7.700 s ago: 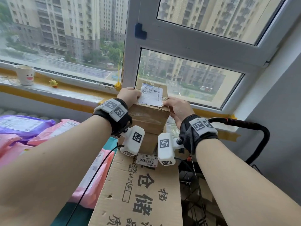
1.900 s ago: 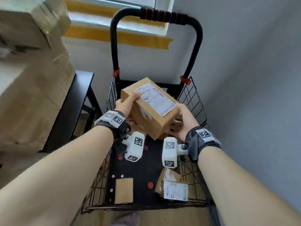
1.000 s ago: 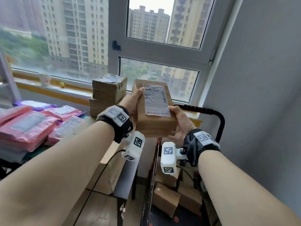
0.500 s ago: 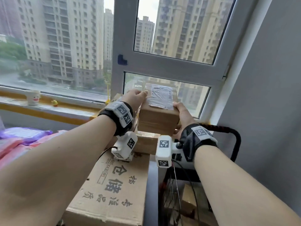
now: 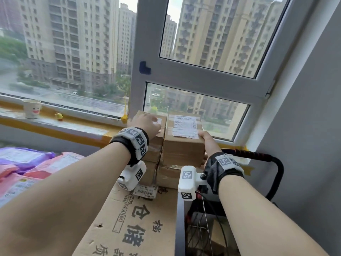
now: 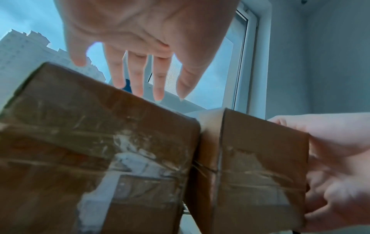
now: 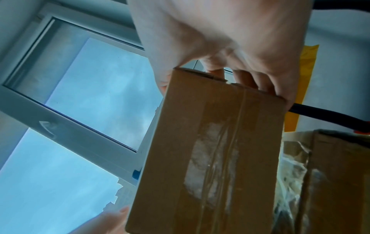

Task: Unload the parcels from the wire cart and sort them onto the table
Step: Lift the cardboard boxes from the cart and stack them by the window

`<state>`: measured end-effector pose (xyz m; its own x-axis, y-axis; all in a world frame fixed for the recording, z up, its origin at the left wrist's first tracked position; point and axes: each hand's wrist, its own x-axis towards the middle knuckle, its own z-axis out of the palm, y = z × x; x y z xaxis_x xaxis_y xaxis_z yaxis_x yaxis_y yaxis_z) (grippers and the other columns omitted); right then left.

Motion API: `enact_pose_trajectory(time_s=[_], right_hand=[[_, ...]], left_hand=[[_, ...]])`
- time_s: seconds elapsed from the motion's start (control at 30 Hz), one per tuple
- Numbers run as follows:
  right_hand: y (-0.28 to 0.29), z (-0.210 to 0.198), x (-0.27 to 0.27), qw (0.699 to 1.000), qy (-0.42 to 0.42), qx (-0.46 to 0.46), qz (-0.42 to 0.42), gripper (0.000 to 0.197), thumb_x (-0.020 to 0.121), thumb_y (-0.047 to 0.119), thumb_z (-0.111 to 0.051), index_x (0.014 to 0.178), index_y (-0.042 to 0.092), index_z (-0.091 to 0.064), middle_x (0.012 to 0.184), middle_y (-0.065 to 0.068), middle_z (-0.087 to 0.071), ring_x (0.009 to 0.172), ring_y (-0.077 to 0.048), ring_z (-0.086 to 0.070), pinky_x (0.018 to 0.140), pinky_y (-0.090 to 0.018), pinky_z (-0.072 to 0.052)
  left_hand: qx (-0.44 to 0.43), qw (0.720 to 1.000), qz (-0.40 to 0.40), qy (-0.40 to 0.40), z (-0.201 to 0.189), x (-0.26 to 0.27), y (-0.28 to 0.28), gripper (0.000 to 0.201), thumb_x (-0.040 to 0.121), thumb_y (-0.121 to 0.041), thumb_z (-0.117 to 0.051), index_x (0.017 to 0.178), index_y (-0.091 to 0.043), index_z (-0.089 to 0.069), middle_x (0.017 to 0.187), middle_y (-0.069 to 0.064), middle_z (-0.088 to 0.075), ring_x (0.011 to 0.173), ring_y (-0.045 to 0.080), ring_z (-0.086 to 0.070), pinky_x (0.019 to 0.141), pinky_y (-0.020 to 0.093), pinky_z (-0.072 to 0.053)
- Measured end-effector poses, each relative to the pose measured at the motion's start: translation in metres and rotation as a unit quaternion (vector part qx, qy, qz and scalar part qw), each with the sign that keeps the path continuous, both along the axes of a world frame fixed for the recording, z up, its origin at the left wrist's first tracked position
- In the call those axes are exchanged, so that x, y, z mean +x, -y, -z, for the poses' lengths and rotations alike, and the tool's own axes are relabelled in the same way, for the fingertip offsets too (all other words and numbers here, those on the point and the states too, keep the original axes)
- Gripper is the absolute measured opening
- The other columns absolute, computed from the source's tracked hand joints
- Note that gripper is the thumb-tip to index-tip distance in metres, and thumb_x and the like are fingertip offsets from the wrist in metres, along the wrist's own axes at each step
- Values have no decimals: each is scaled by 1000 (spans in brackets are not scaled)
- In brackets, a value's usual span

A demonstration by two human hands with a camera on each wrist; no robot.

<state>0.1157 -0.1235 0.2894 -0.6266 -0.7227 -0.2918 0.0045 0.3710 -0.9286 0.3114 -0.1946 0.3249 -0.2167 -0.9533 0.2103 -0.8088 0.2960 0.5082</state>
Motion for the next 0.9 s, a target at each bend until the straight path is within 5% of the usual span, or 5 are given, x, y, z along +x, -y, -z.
enact_pose_trajectory(time_s=[0.33,0.47,0.6,0.73,0.9], right_hand=[[23,7,-5,998,-31,31,-53,57,43,55,-62,86,19,-57,113,-9,-63,102,-28,-62,97,-46,-49],[24,3,-2,997,-36,35,-62,71,47,58,-60,107,19,-58,116,-7,-62,102,-27,-62,97,-45,-48],[19,-5,2,996,-47,55,-57,69,62,54,-62,119,15,-55,120,-9,-60,105,-28,-60,98,-41,-48],[15,-16,8,987,-150,30,-53,62,92,41,-49,146,13,-34,148,-8,-37,133,-29,-39,109,-37,-32],[4,-36,17,934,-349,11,-82,49,97,32,-43,145,22,-36,149,-5,-38,135,-27,-37,106,-34,-33]], left_hand=[[88,991,-55,83,18,1,19,67,78,-62,-39,132,-24,-46,142,13,-35,131,35,-31,105,50,-31],[84,992,-52,79,22,-1,25,76,65,-68,-32,128,-28,-47,142,10,-38,133,32,-29,104,52,-31],[87,992,-55,78,15,5,15,65,78,-63,-40,133,-29,-45,146,10,-32,135,34,-27,108,51,-26],[29,995,-57,80,11,3,10,60,88,-56,-42,141,-30,-37,150,5,-31,138,27,-26,112,50,-19],[-43,996,1,75,-7,-10,0,52,91,-46,-44,140,-28,-40,149,2,-33,139,23,-27,114,49,-19]])
